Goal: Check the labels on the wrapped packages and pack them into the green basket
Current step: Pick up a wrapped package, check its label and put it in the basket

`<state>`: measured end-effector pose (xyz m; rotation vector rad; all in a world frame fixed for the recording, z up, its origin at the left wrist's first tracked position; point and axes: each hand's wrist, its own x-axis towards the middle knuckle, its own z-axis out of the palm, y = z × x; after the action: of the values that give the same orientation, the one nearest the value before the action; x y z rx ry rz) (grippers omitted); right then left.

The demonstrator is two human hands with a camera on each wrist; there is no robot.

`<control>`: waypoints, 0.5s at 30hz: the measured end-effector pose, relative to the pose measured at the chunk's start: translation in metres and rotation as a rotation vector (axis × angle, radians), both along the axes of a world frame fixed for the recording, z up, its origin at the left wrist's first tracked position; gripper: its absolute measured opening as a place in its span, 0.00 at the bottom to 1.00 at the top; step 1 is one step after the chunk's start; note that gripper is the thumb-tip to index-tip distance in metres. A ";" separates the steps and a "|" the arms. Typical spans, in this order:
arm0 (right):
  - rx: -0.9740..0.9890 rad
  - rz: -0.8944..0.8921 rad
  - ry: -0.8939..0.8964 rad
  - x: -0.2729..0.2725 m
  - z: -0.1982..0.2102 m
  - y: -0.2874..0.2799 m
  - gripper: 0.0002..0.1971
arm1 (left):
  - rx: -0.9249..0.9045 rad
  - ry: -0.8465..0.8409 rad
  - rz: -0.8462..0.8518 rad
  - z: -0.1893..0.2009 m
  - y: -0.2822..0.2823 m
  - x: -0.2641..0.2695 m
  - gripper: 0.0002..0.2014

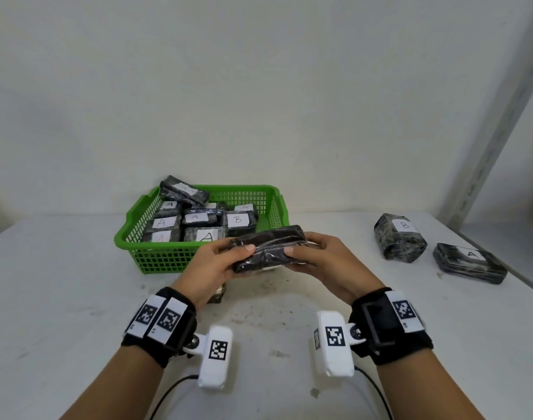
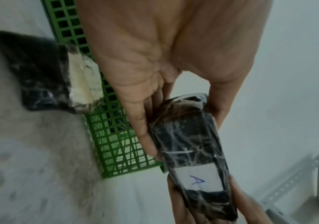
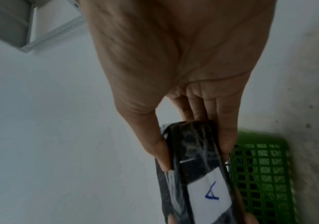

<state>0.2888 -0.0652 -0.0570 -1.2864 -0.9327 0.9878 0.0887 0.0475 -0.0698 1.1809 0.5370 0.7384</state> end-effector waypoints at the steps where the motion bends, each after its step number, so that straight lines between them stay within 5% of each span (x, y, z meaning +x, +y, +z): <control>1: 0.004 0.012 0.008 -0.001 0.000 0.003 0.17 | -0.024 -0.017 -0.006 -0.001 0.002 -0.003 0.24; 7: 0.004 0.012 0.037 -0.009 -0.008 0.019 0.22 | 0.037 0.004 0.057 -0.011 0.011 -0.013 0.23; 15: 0.046 -0.123 -0.018 -0.020 -0.017 0.022 0.16 | 0.052 0.033 0.048 -0.013 0.006 -0.013 0.22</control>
<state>0.2692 -0.0436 -0.0739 -1.2998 -0.8745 0.8563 0.0754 0.0535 -0.0830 1.2332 0.5784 0.7792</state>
